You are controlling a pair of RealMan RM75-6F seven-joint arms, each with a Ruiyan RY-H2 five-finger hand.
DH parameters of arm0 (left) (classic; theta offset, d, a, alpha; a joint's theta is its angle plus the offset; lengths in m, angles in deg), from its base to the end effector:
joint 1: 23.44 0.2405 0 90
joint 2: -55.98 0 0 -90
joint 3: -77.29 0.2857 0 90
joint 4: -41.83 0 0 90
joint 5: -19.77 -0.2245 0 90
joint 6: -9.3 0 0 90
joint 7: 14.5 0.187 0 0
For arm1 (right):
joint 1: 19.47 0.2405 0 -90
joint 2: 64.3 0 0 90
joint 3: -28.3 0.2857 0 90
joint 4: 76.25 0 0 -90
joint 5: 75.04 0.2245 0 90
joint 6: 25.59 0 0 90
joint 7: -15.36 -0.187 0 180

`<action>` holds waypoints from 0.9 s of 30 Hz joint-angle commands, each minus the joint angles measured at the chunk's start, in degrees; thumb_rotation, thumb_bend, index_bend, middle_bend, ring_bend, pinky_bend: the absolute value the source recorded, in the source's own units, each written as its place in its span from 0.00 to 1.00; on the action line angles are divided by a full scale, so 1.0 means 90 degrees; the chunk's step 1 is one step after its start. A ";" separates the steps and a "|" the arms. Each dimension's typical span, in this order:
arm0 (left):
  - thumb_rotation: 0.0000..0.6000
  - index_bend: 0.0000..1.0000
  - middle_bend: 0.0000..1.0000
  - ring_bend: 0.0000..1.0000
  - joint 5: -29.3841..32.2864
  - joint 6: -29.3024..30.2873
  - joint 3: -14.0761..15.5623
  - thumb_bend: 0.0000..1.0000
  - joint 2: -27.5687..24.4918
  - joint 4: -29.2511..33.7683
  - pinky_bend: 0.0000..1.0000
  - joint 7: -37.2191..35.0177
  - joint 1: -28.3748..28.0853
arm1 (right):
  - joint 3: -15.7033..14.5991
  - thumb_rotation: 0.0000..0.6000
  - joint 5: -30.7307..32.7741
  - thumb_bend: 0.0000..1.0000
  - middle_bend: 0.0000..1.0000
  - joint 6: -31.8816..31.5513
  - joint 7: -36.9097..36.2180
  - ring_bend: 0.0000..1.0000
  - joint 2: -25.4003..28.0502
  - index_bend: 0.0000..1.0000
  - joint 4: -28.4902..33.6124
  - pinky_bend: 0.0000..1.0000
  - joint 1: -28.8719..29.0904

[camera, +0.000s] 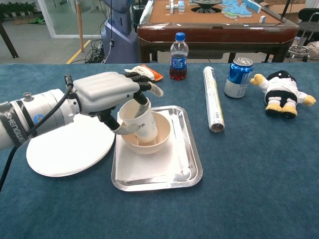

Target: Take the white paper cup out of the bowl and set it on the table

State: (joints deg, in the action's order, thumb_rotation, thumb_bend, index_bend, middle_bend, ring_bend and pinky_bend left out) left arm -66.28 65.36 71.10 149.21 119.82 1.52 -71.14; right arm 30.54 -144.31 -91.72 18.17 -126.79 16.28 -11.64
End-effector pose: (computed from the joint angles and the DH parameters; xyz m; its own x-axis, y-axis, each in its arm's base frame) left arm -0.0943 0.3834 -0.0805 0.5877 0.0560 0.8071 0.5912 -0.7108 -0.3812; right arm -0.4046 -0.2289 0.1317 0.3506 -0.3147 0.8821 -0.8780 0.2173 0.4265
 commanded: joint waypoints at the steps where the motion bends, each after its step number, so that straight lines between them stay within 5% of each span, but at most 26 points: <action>1: 1.00 0.60 0.14 0.00 0.0081 -0.0036 -0.0062 0.32 -0.0071 0.0114 0.00 0.0156 -0.0040 | -0.0001 1.00 0.0001 0.20 0.00 0.0005 0.0000 0.00 0.0001 0.00 -0.0003 0.00 0.0003; 27: 1.00 0.60 0.14 0.00 0.0786 -0.0029 -0.0366 0.32 -0.0809 0.1344 0.00 0.1755 -0.0167 | -0.0024 1.00 -0.0098 0.20 0.00 -0.0064 -0.0071 0.00 0.0055 0.00 0.0052 0.00 -0.0016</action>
State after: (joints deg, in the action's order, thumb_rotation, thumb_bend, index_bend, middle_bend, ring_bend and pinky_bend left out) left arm -59.40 65.22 67.88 142.04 131.70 17.09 -72.48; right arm 30.33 -145.10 -92.19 17.56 -126.34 16.68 -11.72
